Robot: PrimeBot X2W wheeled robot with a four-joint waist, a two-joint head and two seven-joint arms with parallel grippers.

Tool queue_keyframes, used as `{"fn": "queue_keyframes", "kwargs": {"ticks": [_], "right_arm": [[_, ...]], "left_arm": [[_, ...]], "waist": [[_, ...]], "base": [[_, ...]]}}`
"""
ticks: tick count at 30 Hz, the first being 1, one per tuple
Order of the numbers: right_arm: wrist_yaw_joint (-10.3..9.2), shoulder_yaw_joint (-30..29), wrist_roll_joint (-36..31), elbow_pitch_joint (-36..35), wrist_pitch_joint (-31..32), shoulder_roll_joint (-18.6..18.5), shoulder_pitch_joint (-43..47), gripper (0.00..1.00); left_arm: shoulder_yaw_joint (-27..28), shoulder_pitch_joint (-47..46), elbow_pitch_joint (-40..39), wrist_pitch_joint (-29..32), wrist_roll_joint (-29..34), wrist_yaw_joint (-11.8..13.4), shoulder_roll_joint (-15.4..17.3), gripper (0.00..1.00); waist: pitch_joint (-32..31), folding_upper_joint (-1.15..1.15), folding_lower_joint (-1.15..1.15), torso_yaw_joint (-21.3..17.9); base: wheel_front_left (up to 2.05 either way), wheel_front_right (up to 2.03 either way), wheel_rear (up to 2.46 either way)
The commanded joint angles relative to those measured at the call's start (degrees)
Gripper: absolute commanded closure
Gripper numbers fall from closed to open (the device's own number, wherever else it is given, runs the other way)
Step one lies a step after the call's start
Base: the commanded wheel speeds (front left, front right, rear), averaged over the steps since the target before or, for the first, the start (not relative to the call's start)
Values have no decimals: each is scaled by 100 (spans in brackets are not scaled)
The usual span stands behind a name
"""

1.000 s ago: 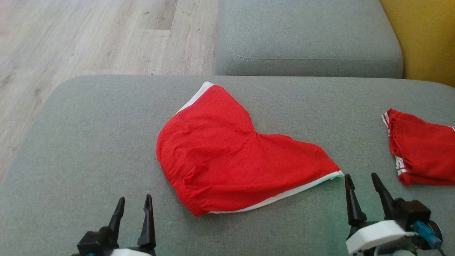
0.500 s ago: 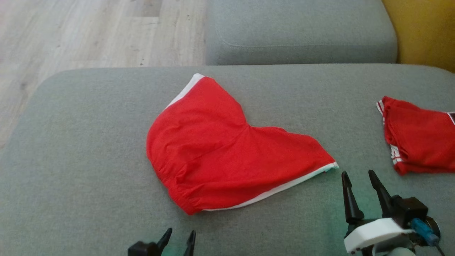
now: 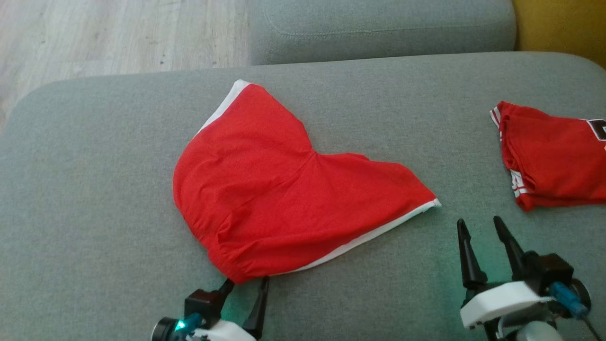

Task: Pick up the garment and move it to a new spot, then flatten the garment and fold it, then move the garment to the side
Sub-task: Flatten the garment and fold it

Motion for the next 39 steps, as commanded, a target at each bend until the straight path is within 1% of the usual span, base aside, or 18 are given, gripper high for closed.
{"fn": "queue_keyframes", "kwargs": {"ticks": [1, 4, 6, 7, 8, 9, 10, 11, 12, 15, 18, 23, 29, 35, 36, 37, 38, 39], "right_arm": [[39, 100, -36, -211, -11, -39, -302, 0], [39, 80, -43, -207, -13, -39, -317, 0], [39, 80, -50, -195, -11, -39, -332, 0], [39, 80, -51, -190, -12, -39, -341, 0], [39, 80, -54, -188, -13, -39, -352, 0], [39, 83, -57, -183, -15, -39, -365, 0], [39, 89, -67, -171, -6, -39, -376, 0], [39, 97, -89, -151, 14, -39, -389, 0], [39, 96, -106, -125, 33, -39, -405, 0], [39, 25, -274, 29, 163, -39, -530, 0], [39, -78, -618, 299, 320, -39, -827, 0], [39, -65, -1190, 1108, 608, -71, -1435, 0], [39, -34, -1431, 2125, 679, -176, -1979, 0], [39, 17, -1423, 2667, 562, -160, -2239, 0], [39, 31, -1414, 2751, 532, -154, -2271, 20], [39, 49, -1401, 2833, 503, -147, -2293, 26], [39, 69, -1383, 2913, 474, -140, -2312, 56], [39, 95, -1365, 2987, 442, -134, -2332, 65]], "left_arm": [[159, -262, -72, -91, 53, -33, 1, 0], [129, -330, 29, -133, 154, -72, -41, 0], [120, -368, 92, -149, 215, -88, -64, 15], [120, -387, 112, -156, 253, -88, -71, 31], [132, -405, 130, -160, 273, -94, -82, 53], [147, -423, 148, -164, 288, -103, -94, 59], [160, -440, 163, -166, 306, -113, -104, 71], [170, -456, 175, -168, 331, -120, -112, 88], [185, -471, 171, -169, 361, -124, -119, 100], [304, -491, 84, -171, 454, -89, -128, 100], [493, -455, -100, -172, 549, -49, -96, 100], [665, -423, -295, -172, 709, -111, -91, 100], [743, -461, -391, -173, 869, -194, -171, 100], [812, -455, -436, -173, 964, -238, -210, 100], [831, -449, -443, -173, 978, -247, -211, 100], [850, -440, -448, -173, 992, -256, -212, 100], [872, -428, -450, -173, 1002, -265, -212, 100], [898, -416, -452, -173, 1008, -274, -210, 100]], "waist": [[14, 0, -1, 0], [43, 0, -1, 9], [59, 0, -1, 18], [69, 0, -1, 23], [86, 0, -1, 28], [98, 0, -1, 33], [107, 0, -1, 39], [118, 0, -1, 44], [131, 0, -1, 49], [183, 0, -1, 64], [247, 0, -1, 99], [357, 0, -1, 230], [440, 0, -1, 388], [449, 0, -1, 434], [442, 0, -1, 435], [429, 0, -1, 435], [417, 0, -1, 432], [402, 0, -1, 426]], "base": [[0, 0, 0], [0, 0, 0], [0, 0, 0], [0, 0, 0], [0, 0, 0], [0, 0, 0], [0, 0, 0], [0, 0, 0], [0, 0, 0], [0, 0, 0], [0, 0, 0], [0, 0, 0], [0, 0, 0], [0, 0, 0], [0, 0, 0], [0, 0, 0], [0, 0, 0], [0, 0, 0]]}}
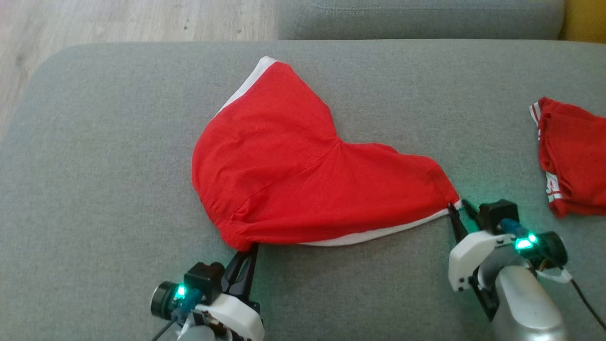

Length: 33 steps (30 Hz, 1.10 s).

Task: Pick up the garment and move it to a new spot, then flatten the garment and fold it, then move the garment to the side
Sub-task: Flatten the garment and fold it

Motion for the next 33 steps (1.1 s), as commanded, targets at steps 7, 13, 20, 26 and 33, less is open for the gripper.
{"fn": "queue_keyframes", "kwargs": {"ticks": [7, 13, 20, 26, 33], "right_arm": [[37, 501, 444, 444, -80, 53, -255, 100], [37, 756, 898, 541, -453, 54, -395, 100], [37, 1056, 1711, -168, -779, 49, -443, 100], [37, 1202, 2268, -1631, -835, -234, -231, 100], [37, 940, 2435, -3911, -451, -453, 227, 100]], "left_arm": [[342, -74, -126, -72, 58, -80, 23, 100], [463, -78, -194, -72, 80, -128, 122, 100], [701, -242, -853, -72, 100, -184, 436, 100], [834, -624, -2049, 262, 237, -226, 1020, 100], [1026, -1265, -3877, 1259, 256, -326, 1731, 100]], "waist": [[-144, 0, 0, -55], [-355, 0, 0, -106], [-727, 0, 0, -190], [-990, 0, 0, -254], [-1173, 0, 0, -381]], "base": [[0, 0, 0], [0, 0, 0], [0, 0, 0], [0, 0, 0], [0, 0, 0]]}}
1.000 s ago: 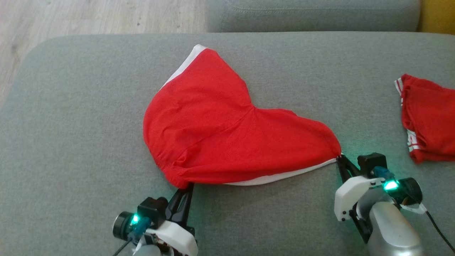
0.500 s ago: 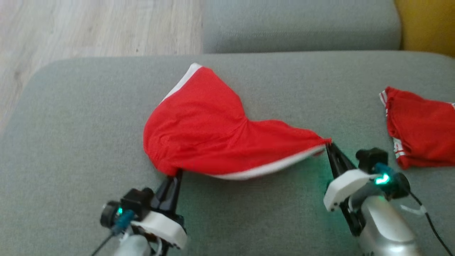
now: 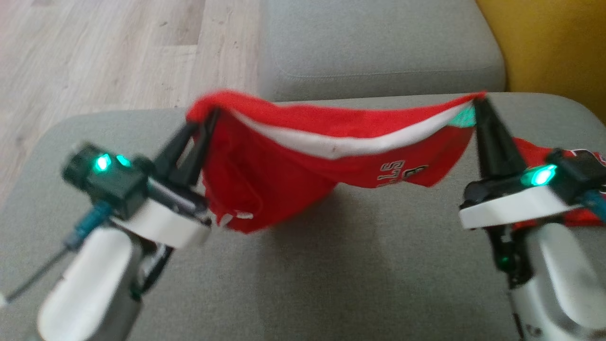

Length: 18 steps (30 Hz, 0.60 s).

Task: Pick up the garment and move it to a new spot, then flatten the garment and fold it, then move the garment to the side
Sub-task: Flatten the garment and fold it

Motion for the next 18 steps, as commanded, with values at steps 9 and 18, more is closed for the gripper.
{"fn": "queue_keyframes", "kwargs": {"ticks": [9, 18], "right_arm": [[39, -440, -369, -3033, 895, 103, 268, 100], [39, -470, -441, -3096, 1417, 159, -19, 100]], "left_arm": [[357, -1495, -1819, 1221, -113, -144, 685, 100], [371, -1931, -1293, 1581, -710, -174, 515, 100]], "waist": [[-17, 0, 1, -271], [349, 0, 1, -448]], "base": [[0, 0, 0], [0, 0, 0]]}}
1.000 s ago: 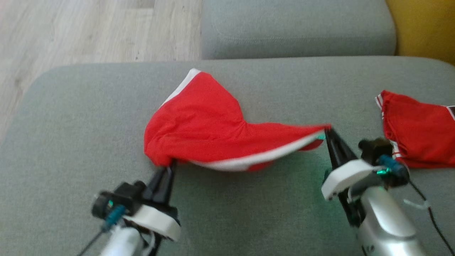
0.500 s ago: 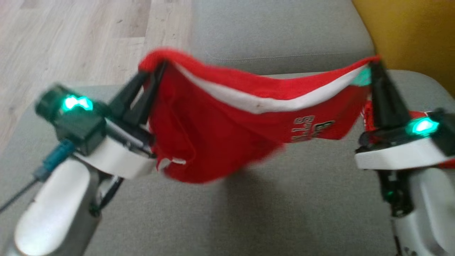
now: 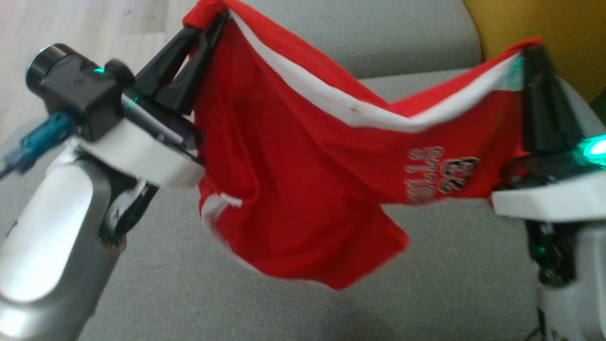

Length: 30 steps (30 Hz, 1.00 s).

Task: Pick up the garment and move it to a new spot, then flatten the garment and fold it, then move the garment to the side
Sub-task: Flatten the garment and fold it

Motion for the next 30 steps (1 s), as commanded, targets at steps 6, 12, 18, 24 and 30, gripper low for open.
{"fn": "queue_keyframes", "kwargs": {"ticks": [6, 12, 18, 24, 30], "right_arm": [[39, 306, -31, 1220, -215, -36, -1791, 100], [39, 182, -361, 2845, -905, 198, -3694, 100], [39, 328, -450, 4029, -1511, 328, -4259, 100], [39, 785, -80, 4316, -1783, 339, -3631, 100], [39, 823, 36, 3995, -1833, 340, -2697, 100]], "left_arm": [[417, -1313, 1152, -238, -74, -55, 72, 100], [442, -2780, 2623, -1014, 181, -89, -70, 100], [51, -3113, 3614, -1533, 106, -111, -254, 100], [-574, -2391, 3689, -1735, -536, -115, -276, 100], [-869, -1560, 3345, -1971, -913, -115, -186, 100]], "waist": [[601, 0, 0, -140], [1196, 0, 0, -241], [1802, 0, 0, -237], [2124, 0, 0, -213], [1989, 0, 0, -200]], "base": [[0, 0, 0], [0, 0, 0], [0, 0, 0], [0, 0, 0], [0, 0, 0]]}}
